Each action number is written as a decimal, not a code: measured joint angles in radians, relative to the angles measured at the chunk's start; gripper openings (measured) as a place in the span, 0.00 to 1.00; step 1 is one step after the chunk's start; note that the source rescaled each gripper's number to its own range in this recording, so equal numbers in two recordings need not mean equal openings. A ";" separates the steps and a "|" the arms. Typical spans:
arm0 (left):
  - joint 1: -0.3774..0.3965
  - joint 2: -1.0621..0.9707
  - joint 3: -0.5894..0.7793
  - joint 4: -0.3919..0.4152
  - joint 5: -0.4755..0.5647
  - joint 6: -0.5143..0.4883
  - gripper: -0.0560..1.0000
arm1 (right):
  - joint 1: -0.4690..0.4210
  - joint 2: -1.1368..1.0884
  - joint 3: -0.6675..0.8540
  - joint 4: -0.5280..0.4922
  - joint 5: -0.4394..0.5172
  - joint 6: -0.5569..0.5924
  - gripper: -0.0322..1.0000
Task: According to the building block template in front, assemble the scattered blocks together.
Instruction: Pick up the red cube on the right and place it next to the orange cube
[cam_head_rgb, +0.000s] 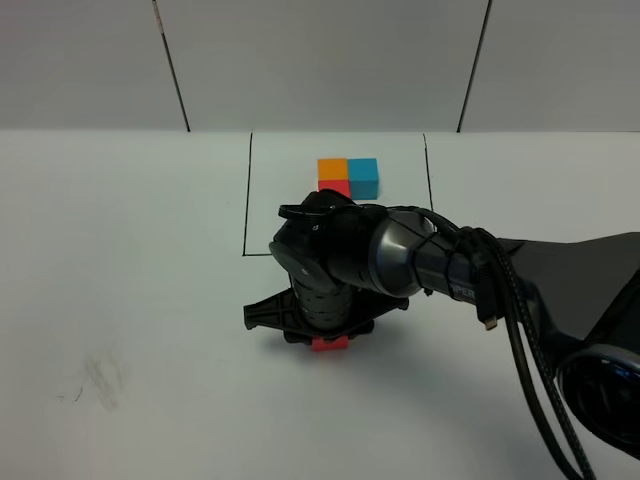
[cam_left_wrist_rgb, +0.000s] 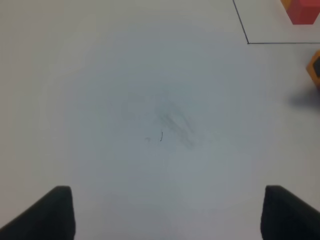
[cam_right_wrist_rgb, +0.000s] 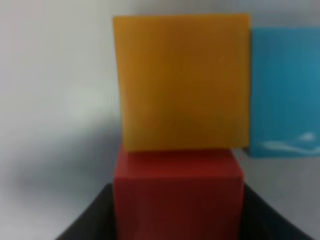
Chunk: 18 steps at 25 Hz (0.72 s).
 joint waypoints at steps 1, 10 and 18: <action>0.000 0.000 0.000 0.000 0.000 0.000 0.67 | -0.001 0.011 -0.024 0.007 0.016 -0.007 0.26; 0.000 0.000 0.000 0.000 0.000 0.000 0.67 | -0.001 0.036 -0.074 0.022 0.067 0.007 0.26; 0.000 0.000 0.000 0.000 0.000 0.001 0.67 | -0.014 0.041 -0.083 0.039 0.093 0.026 0.26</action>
